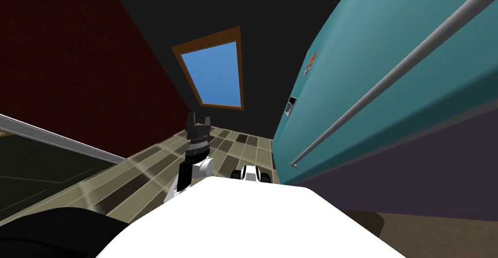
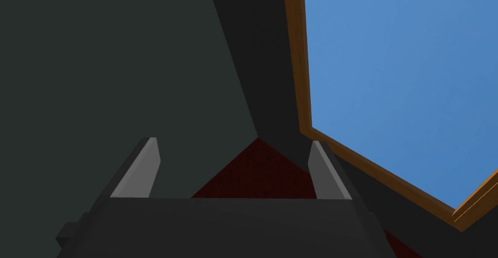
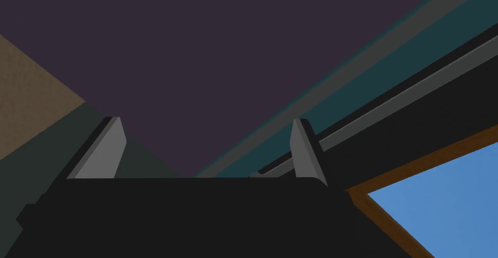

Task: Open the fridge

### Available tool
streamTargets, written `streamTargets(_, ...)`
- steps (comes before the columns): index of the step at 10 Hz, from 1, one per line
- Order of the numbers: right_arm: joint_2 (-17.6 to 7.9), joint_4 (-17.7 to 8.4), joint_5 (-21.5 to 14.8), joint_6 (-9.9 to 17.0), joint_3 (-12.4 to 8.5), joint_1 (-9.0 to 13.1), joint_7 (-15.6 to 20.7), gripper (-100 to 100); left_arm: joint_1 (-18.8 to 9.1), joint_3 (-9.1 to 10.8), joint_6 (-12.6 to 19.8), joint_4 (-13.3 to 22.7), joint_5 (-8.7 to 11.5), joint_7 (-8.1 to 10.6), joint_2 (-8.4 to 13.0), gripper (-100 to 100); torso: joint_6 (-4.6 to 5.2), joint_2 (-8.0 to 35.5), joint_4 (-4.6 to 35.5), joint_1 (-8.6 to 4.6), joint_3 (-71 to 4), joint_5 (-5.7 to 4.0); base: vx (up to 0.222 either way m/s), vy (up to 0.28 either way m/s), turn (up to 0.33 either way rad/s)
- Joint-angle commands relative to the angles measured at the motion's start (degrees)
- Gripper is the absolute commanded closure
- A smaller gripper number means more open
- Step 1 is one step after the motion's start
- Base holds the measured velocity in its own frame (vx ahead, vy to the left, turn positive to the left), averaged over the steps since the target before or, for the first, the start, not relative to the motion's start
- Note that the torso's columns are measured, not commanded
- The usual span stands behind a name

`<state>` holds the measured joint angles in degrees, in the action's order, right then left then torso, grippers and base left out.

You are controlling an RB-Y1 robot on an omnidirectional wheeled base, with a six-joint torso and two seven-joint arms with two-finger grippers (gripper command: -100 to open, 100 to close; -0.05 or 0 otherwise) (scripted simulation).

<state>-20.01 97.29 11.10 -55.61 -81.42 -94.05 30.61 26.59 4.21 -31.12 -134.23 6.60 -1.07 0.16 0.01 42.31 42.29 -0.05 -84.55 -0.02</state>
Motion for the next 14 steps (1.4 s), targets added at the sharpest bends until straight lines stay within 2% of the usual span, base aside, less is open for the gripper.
streamTargets(1,-0.9,-2.2,0.9,-1.0,-3.8,-3.2,1.9,-100,0.0,0.0,0.0,0.0,0.0,0.0,0.0,0,-0.01,0.0,0.0,0.02,0.0,0.01,0.094,-0.012,0.038)
streamTargets(2,-1.6,-3.8,1.7,-1.8,-5.9,-5.6,3.5,-100,0.0,0.0,0.0,0.0,0.0,0.0,0.0,0,0.0,0.0,0.0,0.04,0.0,0.01,0.11,-0.011,0.082)
streamTargets(3,-1.6,-4.0,1.7,-1.8,-6.6,-5.8,3.5,-100,0.0,0.0,0.0,0.0,0.0,0.0,0.0,0,-0.01,0.0,0.0,0.07,0.0,0.03,0.098,-0.013,0.051)
streamTargets(4,-2.3,-5.7,2.4,-2.5,-8.8,-8.1,5.1,-100,0.0,0.0,0.0,0.0,0.0,0.0,0.0,0,0.0,0.0,0.0,0.05,0.0,0.01,0.106,-0.005,0.085)
streamTargets(5,-2.3,-5.7,2.4,-2.5,-9.4,-8.2,5.1,-100,0.0,0.0,0.0,0.0,0.0,0.0,0.0,0,-0.01,0.0,0.0,0.06,0.0,0.03,0.095,-0.004,0.041)
streamTargets(6,-2.9,-7.3,3.0,-3.1,-11.4,-10.4,6.6,-100,0.0,0.0,0.0,0.0,0.0,0.0,0.0,0,0.02,0.0,0.0,0.09,0.0,0.03,0.128,0.004,0.075)
streamTargets(7,-2.9,-7.3,3.0,-3.1,-12.1,-10.6,6.6,-100,0.0,0.0,0.0,0.0,0.0,0.0,0.0,0,-0.02,-0.1,0.0,0.09,-0.1,0.04,0.101,-0.007,0.04)
streamTargets(8,-3.6,-8.9,3.7,-3.7,-14.3,-12.8,8.1,-100,0.0,0.0,0.0,0.0,0.0,0.0,0.0,0,0.0,0.0,0.0,0.04,0.0,0.02,0.087,-0.014,0.073)
streamTargets(9,-3.6,-8.9,3.7,-3.7,-14.8,-12.8,8.1,-100,0.0,0.0,0.0,0.0,0.0,0.0,0.0,0,-0.02,0.0,0.0,0.01,0.0,0.01,0.069,-0.012,0.049)
streamTargets(10,-4.2,-10.4,4.3,-4.3,-17.1,-14.8,9.4,-100,0.0,0.0,0.0,0.0,0.0,0.0,0.0,0,0.0,0.1,0.0,0.02,0.1,0.0,0.096,-0.019,0.064)
streamTargets(11,-4.2,-10.4,4.3,-4.3,-17.5,-14.8,9.4,-100,0.0,0.0,0.0,0.0,0.0,0.0,0.0,0,-0.01,0.0,0.0,0.01,0.0,0.01,0.082,-0.01,0.036)
streamTargets(12,-4.8,-11.7,4.8,-4.8,-19.9,-16.7,10.6,-100,0.0,0.0,0.0,0.0,0.0,0.0,0.0,0,0.01,0.0,0.0,0.06,0.0,0.02,0.094,-0.01,0.067)
streamTargets(13,-5.4,-12.9,5.3,-5.3,-21.4,-18.5,11.8,-100,0.0,0.0,0.0,0.0,0.0,0.0,0.0,0,-0.01,-0.1,0.0,0.07,0.0,0.03,0.119,-0.011,0.098)
streamTargets(14,-5.4,-12.9,5.3,-5.3,-22.7,-18.5,11.8,-100,0.0,0.0,0.0,0.0,0.0,0.0,0.0,0,-0.02,-0.1,0.0,0.06,-0.1,0.02,0.086,-0.007,0.028)
